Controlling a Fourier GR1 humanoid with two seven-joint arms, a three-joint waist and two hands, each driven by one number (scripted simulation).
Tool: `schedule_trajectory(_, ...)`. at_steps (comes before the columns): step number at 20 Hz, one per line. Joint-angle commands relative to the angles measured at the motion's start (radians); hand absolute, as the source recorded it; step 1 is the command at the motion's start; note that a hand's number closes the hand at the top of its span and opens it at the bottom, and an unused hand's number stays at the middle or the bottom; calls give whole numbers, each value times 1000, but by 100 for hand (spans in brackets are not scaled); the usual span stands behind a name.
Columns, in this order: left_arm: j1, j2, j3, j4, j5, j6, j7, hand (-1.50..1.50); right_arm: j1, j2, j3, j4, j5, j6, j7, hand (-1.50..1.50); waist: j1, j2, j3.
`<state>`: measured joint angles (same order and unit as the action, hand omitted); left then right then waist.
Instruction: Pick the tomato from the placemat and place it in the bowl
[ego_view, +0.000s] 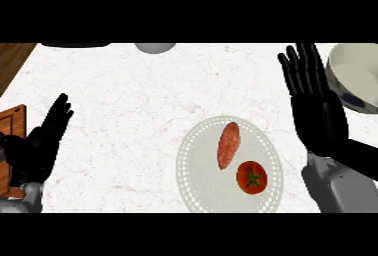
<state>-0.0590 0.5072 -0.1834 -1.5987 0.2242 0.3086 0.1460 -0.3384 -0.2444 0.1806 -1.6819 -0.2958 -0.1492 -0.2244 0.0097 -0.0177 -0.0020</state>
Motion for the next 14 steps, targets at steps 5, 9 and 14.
schedule_trajectory(5, -126, 10, 45, -6, -96, 62, -29, 0, 159, -161, 7, 80, -190, 500, -164, 150, -26, 29, 7)
schedule_trajectory(9, -92, -9, 2, -47, -105, 61, -7, 0, 253, -158, -224, 260, -34, 204, -305, -150, -29, 26, 7)
schedule_trajectory(14, -152, -30, -6, 17, -132, 44, -1, 0, 327, -291, -197, 330, 52, 554, -680, -150, -22, 21, 5)
